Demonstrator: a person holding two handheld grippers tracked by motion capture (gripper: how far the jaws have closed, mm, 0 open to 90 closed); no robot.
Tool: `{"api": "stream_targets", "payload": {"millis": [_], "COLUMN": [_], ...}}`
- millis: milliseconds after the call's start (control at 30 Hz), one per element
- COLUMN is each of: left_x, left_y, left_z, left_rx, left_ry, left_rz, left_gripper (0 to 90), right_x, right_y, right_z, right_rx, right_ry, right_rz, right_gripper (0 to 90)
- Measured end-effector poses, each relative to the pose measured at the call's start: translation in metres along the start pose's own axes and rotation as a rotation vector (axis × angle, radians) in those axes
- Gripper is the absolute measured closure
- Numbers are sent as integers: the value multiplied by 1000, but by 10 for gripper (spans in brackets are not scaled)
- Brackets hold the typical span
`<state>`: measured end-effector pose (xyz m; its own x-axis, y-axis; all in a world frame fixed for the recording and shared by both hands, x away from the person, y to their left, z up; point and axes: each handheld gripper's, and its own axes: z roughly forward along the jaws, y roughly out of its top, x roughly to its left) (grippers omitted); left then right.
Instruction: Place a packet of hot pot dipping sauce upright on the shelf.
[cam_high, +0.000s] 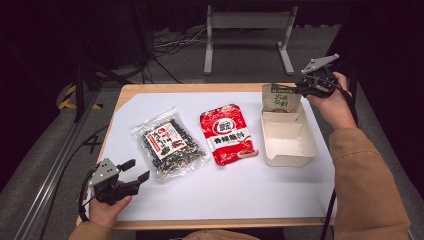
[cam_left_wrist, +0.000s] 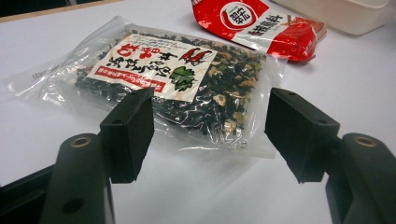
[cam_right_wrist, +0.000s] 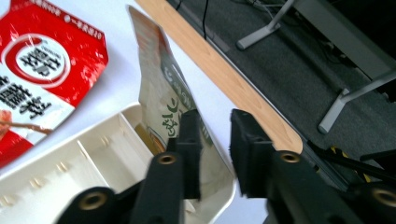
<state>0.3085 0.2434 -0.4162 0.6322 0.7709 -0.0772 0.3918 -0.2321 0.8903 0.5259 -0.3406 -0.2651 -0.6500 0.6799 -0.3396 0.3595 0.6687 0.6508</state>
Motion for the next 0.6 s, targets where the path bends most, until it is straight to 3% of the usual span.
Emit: {"api": "stream_targets", "payload": {"millis": [167,467,600], "left_x": [1,0,0], "left_y": [1,2,2], "left_z": [1,3,3], "left_rx": [0,-2,0], "left_ry": [-5,-14,-15], "left_rz": [2,5,6], "left_gripper": [333,333,333], "right_x": [4,16,23], "right_y": [3,11,18], "right_z": [-9,-20,-27], "right_rx": [-60,-129,-197], "right_ry": [-9,-6,15], "right_rz": [27,45,93], "right_gripper": [547,473,451]}}
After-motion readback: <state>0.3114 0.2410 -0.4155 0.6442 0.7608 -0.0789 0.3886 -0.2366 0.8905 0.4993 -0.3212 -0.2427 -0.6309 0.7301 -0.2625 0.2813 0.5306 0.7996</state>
